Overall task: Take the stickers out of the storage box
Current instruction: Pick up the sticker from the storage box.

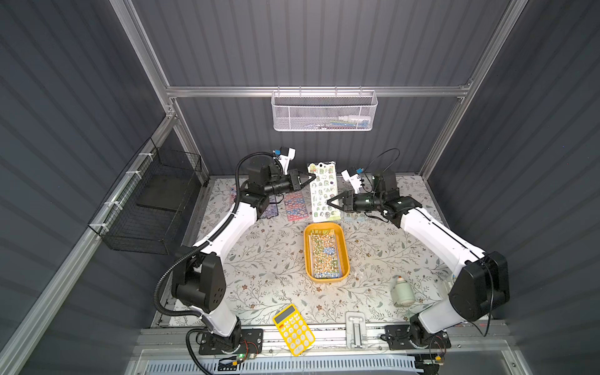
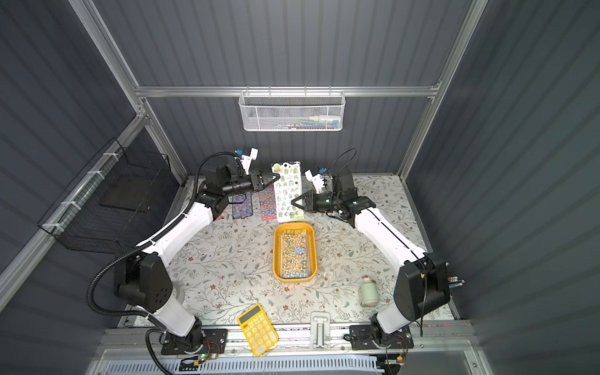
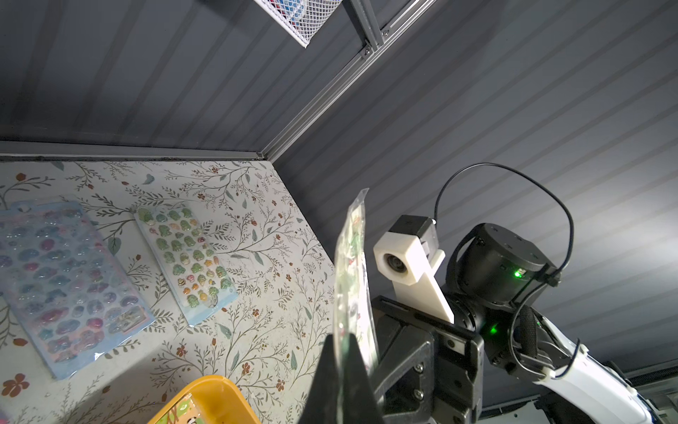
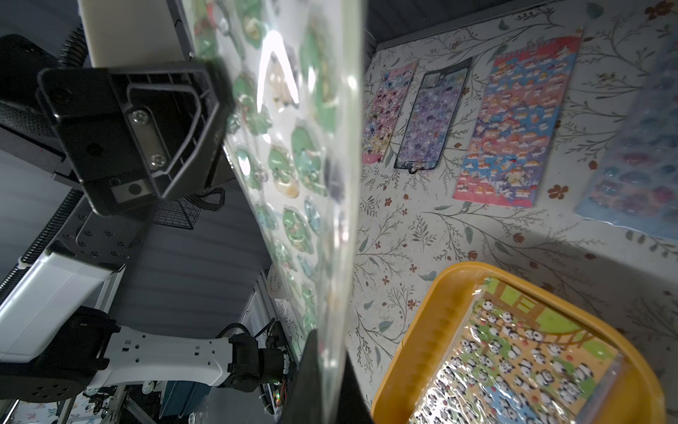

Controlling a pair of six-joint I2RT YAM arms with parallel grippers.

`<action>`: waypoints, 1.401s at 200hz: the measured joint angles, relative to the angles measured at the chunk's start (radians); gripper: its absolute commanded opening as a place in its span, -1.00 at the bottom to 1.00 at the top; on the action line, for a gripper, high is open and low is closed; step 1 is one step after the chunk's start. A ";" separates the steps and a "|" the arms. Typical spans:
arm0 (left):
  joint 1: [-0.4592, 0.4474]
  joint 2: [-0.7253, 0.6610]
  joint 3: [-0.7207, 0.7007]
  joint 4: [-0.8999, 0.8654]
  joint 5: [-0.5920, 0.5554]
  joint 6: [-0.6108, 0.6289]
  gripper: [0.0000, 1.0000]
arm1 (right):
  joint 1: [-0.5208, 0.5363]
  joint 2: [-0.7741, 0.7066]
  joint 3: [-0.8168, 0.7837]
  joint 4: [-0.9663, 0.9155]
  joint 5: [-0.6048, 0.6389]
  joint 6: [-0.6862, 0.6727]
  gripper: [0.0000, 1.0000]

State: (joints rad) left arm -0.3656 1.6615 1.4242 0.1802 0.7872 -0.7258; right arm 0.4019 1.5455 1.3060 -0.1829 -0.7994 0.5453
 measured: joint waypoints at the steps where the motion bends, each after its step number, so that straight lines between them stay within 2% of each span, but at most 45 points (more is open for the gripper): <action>1: 0.000 0.000 0.000 0.000 -0.002 0.003 -0.38 | 0.000 0.000 0.000 0.000 0.000 0.000 -1.00; 22: 0.000 0.000 0.000 -0.013 -0.014 0.014 0.28 | 0.000 -0.005 -0.010 -0.021 0.019 -0.013 -1.00; 34: 0.000 0.000 0.000 -0.025 -0.028 0.021 0.50 | 0.000 -0.006 -0.010 -0.042 0.032 -0.029 -1.00; 55: 0.003 0.000 0.003 -0.062 -0.063 0.036 0.72 | -0.008 -0.013 -0.010 -0.080 0.047 -0.061 -1.00; 58: 0.005 0.000 0.005 -0.068 -0.069 0.036 0.93 | -0.011 -0.015 -0.010 -0.085 0.048 -0.066 -1.00; 61: 0.006 -0.001 0.006 -0.076 -0.075 0.042 0.99 | -0.015 -0.016 -0.010 -0.090 0.050 -0.071 -1.00; 127: 0.107 -0.084 0.009 -0.172 -0.204 0.072 1.00 | -0.143 -0.035 -0.012 -0.219 0.136 -0.193 -1.00; 219: 0.101 -0.119 0.003 -0.372 -0.281 0.221 0.90 | -0.305 0.136 0.156 -0.452 0.355 -0.391 -1.00; 280: 0.101 -0.118 0.003 -0.424 -0.294 0.263 0.86 | -0.361 0.223 0.227 -0.485 0.407 -0.431 -1.00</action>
State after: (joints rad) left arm -0.2649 1.5433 1.4273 -0.2440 0.4927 -0.4625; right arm 0.0406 1.7683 1.5330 -0.6682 -0.3923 0.1143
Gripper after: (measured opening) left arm 0.932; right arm 0.051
